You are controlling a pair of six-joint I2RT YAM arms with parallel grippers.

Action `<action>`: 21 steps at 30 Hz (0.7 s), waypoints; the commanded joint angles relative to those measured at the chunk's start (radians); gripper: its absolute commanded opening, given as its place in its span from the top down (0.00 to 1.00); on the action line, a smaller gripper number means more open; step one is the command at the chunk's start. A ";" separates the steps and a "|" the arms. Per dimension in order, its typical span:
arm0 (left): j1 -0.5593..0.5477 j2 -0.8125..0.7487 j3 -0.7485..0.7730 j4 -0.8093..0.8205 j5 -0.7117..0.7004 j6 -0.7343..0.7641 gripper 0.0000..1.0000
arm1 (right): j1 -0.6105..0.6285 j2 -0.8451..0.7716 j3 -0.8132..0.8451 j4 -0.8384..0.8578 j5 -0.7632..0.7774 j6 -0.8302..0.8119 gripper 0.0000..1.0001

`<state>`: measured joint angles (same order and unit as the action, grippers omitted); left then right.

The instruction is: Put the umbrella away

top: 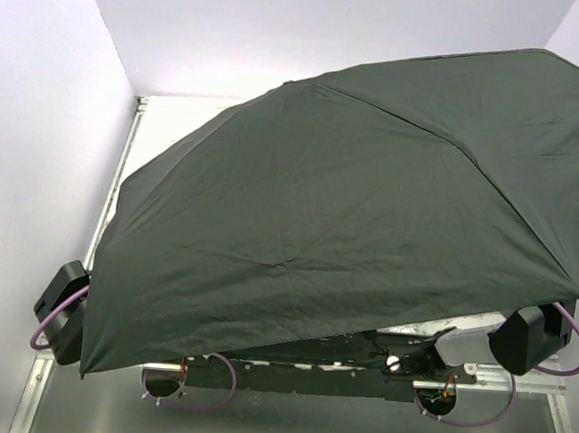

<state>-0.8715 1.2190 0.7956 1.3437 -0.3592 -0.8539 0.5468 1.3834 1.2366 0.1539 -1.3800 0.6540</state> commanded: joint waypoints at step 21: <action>0.015 0.001 0.119 -0.249 -0.070 -0.063 0.69 | 0.002 -0.047 -0.014 0.009 -0.008 -0.028 0.99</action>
<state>-0.8669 1.2156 0.8864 1.1004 -0.4149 -0.9134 0.5468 1.3754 1.2327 0.1497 -1.3716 0.6540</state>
